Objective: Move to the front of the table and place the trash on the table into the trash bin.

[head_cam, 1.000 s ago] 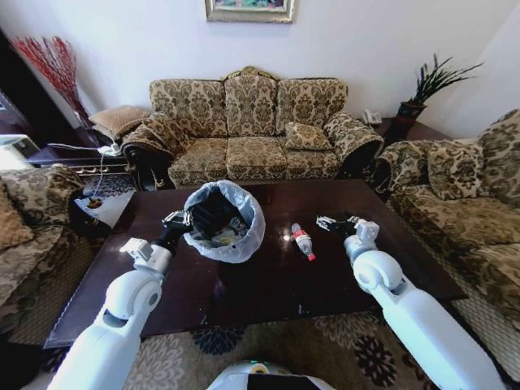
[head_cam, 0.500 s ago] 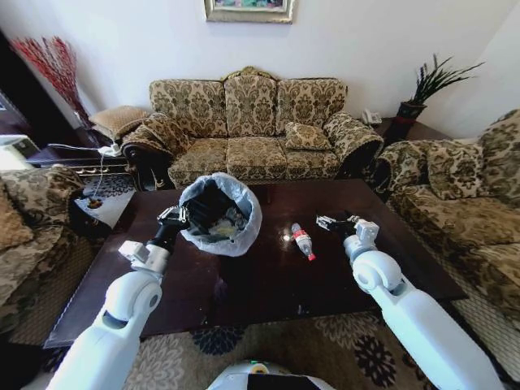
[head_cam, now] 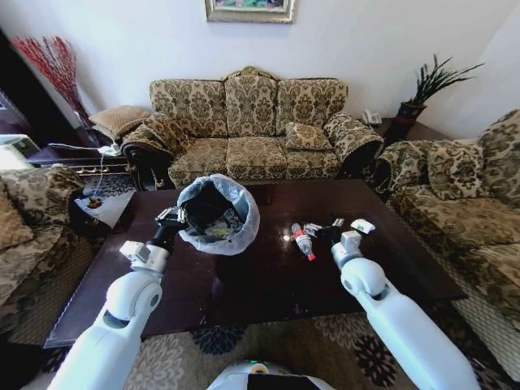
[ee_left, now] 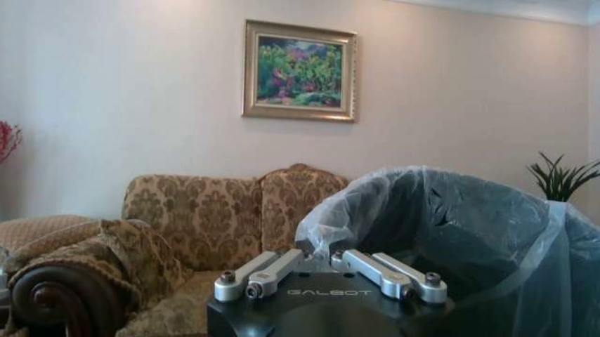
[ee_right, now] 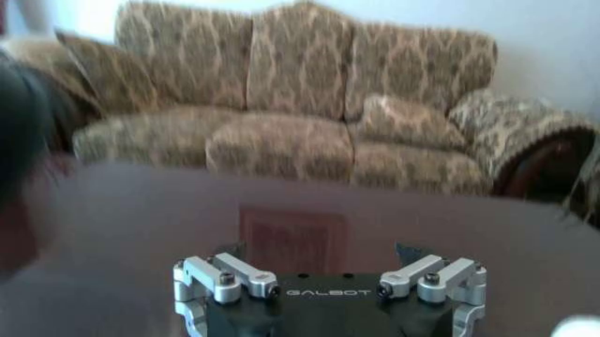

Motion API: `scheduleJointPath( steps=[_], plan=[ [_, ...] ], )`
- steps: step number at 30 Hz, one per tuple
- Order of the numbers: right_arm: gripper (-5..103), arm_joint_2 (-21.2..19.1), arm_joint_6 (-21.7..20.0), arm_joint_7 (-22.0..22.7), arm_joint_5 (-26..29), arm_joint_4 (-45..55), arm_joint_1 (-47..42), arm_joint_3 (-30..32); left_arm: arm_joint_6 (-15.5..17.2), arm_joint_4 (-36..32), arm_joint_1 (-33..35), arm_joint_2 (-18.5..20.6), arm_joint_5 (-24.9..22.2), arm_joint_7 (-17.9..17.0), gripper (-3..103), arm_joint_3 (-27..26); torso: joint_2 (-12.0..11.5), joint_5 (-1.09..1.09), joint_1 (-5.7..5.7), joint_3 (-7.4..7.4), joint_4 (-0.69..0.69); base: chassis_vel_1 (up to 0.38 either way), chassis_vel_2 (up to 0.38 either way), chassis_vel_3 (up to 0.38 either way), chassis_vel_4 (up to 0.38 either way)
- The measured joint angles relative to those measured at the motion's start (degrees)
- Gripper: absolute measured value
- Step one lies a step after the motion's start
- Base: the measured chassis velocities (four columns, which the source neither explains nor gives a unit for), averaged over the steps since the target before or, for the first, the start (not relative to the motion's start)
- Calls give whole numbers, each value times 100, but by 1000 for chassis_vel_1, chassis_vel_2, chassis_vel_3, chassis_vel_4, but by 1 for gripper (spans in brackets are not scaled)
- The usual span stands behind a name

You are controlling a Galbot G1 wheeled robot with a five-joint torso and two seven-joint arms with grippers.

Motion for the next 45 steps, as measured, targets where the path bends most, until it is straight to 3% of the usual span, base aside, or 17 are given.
scheduleJointPath(
  steps=[9, 23, 39, 45],
  plan=[
    [100, 408, 339, -916, 116, -1319, 183, -47, 73, 93, -109, 157, -13, 21, 3, 111, 0, 0, 0, 0, 0, 0, 0, 0, 0],
    [101, 762, 455, -1197, 38, -2086, 342, -51, 66, 214, -162, 193, -26, 144, 3, 158, 0, -1, 1, 0, 0, 0, 0, 0, 0],
    [56, 739, 586, -1122, -47, -2049, 179, -3, 29, 211, -195, 175, -49, 204, 3, 231, 0, 1, 0, 0, -1, 0, 0, 0, 0],
    [46, 707, 597, -1002, -34, -1934, 162, 44, 22, 200, -197, 192, -70, 210, 3, 231, 0, 0, 0, 0, -1, 0, 0, 0, 0]
  ],
)
